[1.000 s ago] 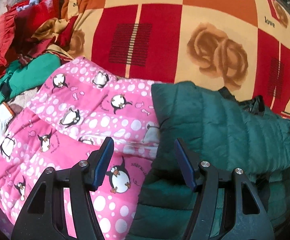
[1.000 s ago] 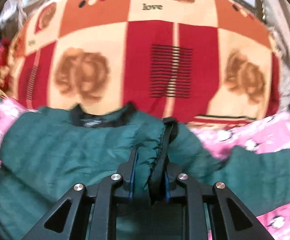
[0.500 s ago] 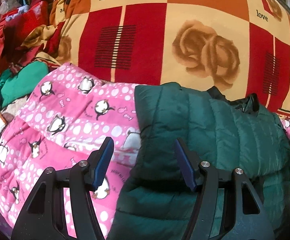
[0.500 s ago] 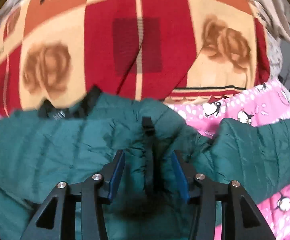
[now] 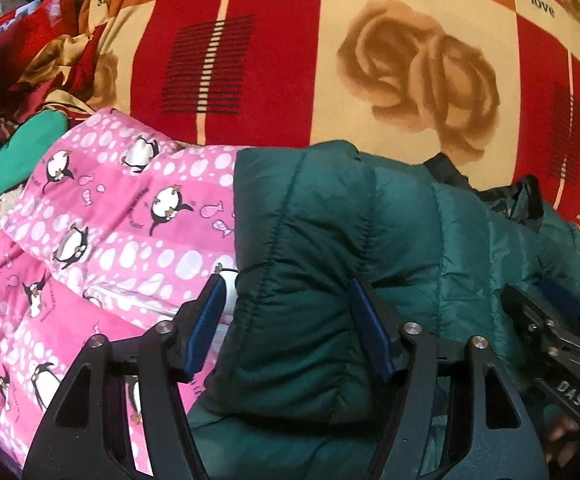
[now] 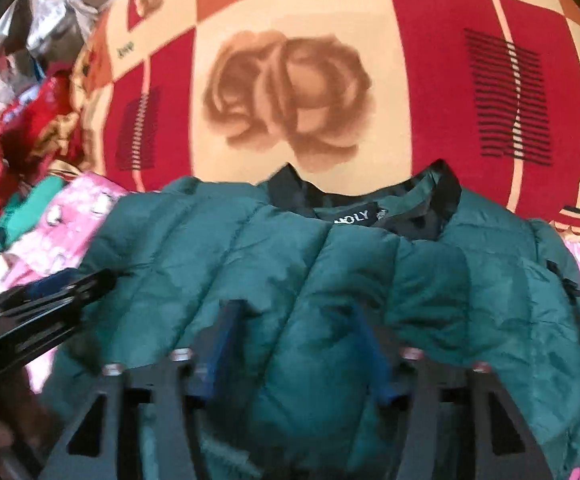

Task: Fold large clothes

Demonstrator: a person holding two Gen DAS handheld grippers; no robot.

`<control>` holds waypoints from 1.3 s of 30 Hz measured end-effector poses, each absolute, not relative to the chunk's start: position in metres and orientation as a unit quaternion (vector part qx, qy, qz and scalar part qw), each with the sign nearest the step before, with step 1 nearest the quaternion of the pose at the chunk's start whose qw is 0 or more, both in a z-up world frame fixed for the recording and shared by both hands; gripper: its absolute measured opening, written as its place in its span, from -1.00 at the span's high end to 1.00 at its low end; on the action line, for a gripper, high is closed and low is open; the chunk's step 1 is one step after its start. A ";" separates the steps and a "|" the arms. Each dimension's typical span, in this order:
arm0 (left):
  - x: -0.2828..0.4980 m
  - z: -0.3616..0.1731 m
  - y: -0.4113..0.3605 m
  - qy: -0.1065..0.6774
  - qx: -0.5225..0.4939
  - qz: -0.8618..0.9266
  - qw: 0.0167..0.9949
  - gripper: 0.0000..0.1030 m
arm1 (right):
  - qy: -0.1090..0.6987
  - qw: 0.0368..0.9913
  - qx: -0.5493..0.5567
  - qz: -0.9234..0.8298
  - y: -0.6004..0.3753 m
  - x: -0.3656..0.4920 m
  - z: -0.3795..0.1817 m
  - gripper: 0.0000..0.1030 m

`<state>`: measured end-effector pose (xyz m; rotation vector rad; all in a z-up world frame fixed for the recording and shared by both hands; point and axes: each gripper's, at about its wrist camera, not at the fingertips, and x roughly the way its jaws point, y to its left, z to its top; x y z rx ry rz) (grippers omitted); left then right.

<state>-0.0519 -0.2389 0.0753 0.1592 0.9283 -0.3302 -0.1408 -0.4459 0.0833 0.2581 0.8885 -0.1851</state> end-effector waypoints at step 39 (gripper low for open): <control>-0.098 0.096 -0.239 0.407 0.101 -0.171 0.891 -0.54 | 0.455 0.861 0.122 -0.195 -0.494 -0.223 0.085 -0.54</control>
